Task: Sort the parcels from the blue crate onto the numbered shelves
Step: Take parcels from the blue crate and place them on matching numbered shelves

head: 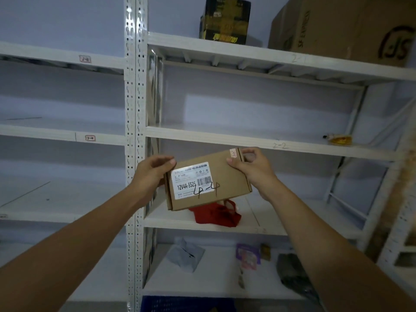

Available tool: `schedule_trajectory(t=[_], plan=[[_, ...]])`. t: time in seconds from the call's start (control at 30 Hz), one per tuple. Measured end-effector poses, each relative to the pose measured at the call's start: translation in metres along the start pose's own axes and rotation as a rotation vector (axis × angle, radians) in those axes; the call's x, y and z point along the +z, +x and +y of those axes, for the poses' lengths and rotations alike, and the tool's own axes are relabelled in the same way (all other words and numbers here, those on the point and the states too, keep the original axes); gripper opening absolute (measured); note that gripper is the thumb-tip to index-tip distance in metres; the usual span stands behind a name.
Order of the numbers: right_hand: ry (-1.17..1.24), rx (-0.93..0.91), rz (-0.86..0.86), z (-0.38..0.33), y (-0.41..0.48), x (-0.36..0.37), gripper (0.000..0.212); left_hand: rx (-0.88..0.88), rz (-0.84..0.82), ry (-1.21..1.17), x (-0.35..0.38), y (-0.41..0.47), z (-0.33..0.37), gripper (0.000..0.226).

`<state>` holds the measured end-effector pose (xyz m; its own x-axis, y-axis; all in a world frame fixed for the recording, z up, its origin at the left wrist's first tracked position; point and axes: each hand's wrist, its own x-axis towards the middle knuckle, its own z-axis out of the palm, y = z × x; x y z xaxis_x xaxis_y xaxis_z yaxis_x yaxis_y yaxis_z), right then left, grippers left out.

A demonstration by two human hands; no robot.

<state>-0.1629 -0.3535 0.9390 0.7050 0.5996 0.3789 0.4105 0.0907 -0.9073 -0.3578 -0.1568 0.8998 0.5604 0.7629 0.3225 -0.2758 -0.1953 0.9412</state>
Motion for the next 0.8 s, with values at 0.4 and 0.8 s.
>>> schedule_trajectory(t=[0.4,0.8], plan=[[0.280,0.000,0.264,-0.001,-0.010,0.007,0.029,0.107,0.220,-0.027,0.048,0.014,0.031,0.034],[0.123,0.208,0.114,-0.009,-0.010,-0.001,0.035,-0.028,-0.076,0.025,0.057,0.010,0.030,0.040]])
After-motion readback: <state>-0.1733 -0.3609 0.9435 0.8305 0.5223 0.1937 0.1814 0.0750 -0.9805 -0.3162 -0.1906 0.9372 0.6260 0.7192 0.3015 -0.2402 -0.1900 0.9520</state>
